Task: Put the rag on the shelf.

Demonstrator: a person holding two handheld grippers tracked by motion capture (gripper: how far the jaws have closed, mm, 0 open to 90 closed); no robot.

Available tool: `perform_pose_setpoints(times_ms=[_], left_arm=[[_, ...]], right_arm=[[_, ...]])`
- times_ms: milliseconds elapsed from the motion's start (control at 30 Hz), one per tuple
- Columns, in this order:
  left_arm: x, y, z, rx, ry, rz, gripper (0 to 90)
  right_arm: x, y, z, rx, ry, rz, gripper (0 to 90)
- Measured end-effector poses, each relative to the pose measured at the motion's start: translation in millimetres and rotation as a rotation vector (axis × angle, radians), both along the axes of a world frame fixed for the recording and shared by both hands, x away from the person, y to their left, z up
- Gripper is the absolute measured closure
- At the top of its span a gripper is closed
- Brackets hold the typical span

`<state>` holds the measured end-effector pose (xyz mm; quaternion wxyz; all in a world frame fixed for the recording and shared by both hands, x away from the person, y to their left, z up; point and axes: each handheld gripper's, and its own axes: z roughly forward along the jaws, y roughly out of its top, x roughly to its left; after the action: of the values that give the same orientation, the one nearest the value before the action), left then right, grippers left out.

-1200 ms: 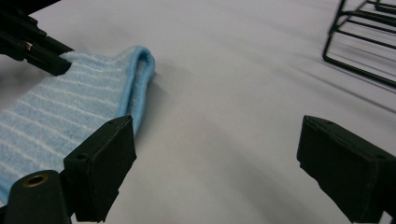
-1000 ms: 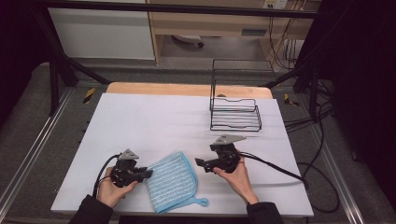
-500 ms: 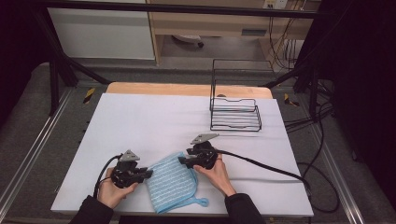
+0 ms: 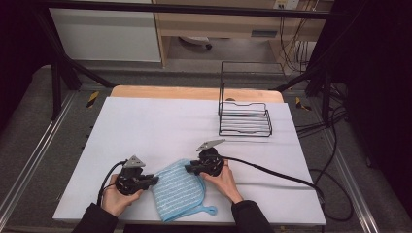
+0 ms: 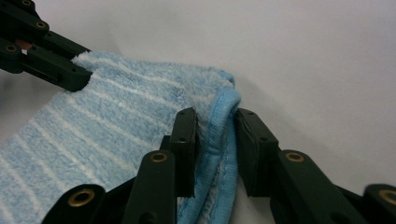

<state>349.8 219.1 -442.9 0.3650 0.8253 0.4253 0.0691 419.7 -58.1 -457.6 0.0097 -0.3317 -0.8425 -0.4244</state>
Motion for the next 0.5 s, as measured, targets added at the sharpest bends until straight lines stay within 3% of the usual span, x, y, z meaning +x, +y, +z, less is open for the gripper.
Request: perform_pose_setpoints(times_ms=[133, 500], left_arm=[[0.4, -0.2, 0.6, 0.001, -0.002, -0.006, 80.5], [12.0, -5.1, 4.1, -0.03, -0.041, -0.034, 81.3]], right_arm=[[-0.8, 0.0, -0.1, 0.02, 0.033, -0.005, 79.0], [-10.0, -13.5, 17.1, 0.025, 0.002, -0.056, 80.3]])
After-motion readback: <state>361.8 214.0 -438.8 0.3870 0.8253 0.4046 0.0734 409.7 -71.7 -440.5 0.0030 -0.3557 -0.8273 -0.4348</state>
